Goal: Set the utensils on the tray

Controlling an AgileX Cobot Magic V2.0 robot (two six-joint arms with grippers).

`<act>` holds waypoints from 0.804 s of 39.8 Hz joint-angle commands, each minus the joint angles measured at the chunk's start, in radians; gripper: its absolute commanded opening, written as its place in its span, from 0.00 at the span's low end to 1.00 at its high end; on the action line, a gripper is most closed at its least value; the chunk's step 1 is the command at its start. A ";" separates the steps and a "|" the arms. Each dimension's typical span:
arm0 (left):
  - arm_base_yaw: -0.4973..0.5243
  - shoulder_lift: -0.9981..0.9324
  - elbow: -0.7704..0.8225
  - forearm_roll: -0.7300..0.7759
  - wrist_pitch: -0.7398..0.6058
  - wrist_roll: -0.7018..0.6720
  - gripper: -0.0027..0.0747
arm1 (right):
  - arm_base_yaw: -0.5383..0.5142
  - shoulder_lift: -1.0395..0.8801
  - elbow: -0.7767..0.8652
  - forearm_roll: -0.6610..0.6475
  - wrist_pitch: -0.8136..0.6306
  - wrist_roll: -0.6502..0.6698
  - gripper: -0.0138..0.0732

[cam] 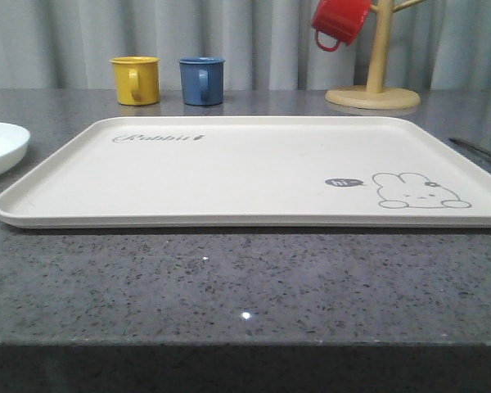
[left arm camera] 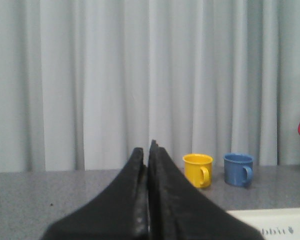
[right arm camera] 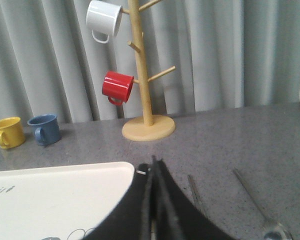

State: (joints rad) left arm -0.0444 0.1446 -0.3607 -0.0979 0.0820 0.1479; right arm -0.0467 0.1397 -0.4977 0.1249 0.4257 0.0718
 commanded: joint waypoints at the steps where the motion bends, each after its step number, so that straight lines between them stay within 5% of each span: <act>1: 0.001 0.113 -0.106 0.007 0.052 -0.007 0.01 | -0.008 0.111 -0.076 -0.009 -0.032 -0.005 0.08; 14: 0.001 0.226 -0.169 0.008 0.062 -0.003 0.05 | -0.007 0.178 -0.080 -0.018 -0.053 -0.005 0.11; 18: 0.001 0.226 -0.169 0.008 0.066 -0.003 0.21 | -0.007 0.178 -0.080 -0.018 -0.053 -0.005 0.29; 25: 0.001 0.226 -0.169 0.008 0.066 -0.003 0.76 | -0.007 0.178 -0.080 -0.024 -0.048 -0.005 0.71; 28: 0.001 0.226 -0.169 0.008 0.066 -0.003 0.85 | -0.007 0.178 -0.080 -0.024 -0.048 -0.005 0.78; 32: 0.001 0.226 -0.169 0.008 0.058 -0.003 0.83 | -0.007 0.178 -0.080 -0.024 -0.048 -0.005 0.78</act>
State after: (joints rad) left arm -0.0444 0.3552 -0.4905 -0.0879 0.2184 0.1479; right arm -0.0467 0.2993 -0.5445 0.1116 0.4491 0.0718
